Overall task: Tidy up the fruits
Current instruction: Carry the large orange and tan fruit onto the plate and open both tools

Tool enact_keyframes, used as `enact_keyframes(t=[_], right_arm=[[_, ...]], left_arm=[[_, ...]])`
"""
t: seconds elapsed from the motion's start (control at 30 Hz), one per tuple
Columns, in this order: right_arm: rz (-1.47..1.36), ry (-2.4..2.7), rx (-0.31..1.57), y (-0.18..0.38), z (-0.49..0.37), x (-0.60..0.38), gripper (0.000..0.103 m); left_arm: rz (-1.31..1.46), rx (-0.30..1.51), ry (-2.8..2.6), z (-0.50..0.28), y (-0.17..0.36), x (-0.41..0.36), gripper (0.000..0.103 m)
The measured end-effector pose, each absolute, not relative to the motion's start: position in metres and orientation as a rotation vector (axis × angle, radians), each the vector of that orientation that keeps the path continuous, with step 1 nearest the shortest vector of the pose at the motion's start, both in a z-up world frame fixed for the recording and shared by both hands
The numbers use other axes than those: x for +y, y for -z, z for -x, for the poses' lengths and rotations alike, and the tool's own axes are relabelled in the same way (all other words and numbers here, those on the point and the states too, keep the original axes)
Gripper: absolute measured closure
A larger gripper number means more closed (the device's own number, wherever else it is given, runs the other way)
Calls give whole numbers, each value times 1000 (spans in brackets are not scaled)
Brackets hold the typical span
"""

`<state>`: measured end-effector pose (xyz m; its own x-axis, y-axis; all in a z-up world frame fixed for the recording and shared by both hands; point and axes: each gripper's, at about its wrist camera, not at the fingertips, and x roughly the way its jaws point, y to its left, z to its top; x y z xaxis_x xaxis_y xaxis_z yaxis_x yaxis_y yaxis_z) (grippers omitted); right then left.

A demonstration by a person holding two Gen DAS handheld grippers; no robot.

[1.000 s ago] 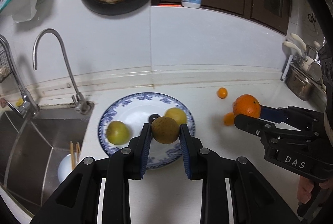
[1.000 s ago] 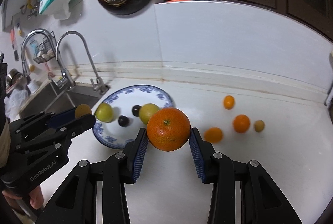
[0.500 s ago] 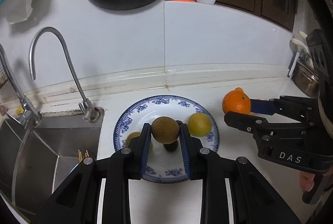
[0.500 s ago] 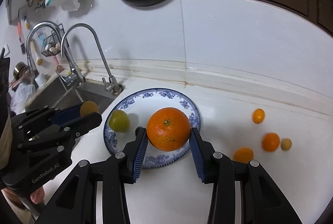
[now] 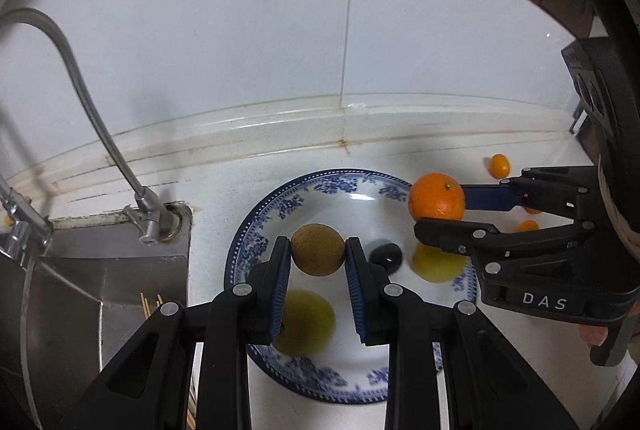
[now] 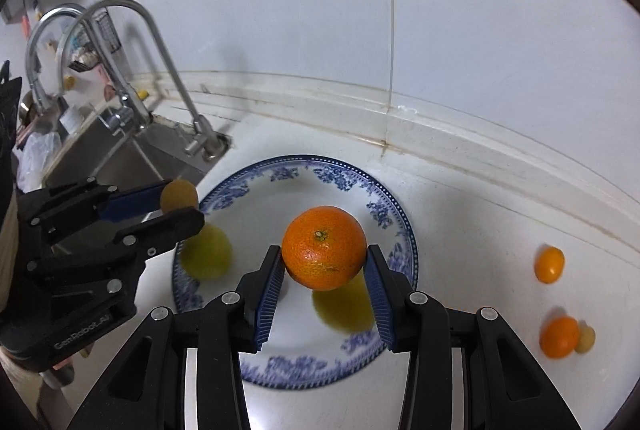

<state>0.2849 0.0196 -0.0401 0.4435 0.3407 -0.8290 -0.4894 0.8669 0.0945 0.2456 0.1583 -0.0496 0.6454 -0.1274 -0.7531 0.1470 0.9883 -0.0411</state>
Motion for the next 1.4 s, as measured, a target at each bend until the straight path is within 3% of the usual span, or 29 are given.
enact_keyframes(t=[0.57,0.67,0.87,1.0,1.4], right_arm=[[163,-517,1148,77,-340,25,61],[169,-518,1152,78,-342,27,61],[171,-525,1160,76,-342,26,60],[161,-538,1127,65,-336,23,53],[164,-480,945,11,-286,-13,53]], left_arm=[[-2,996,159,-287,81,159,75],[-9,993,144,-288,80,160,67],[-11,983,118,-285,69,163,65],[1,969,109,-278,60,162,61],[-19,838,99,-230,15,135,56]])
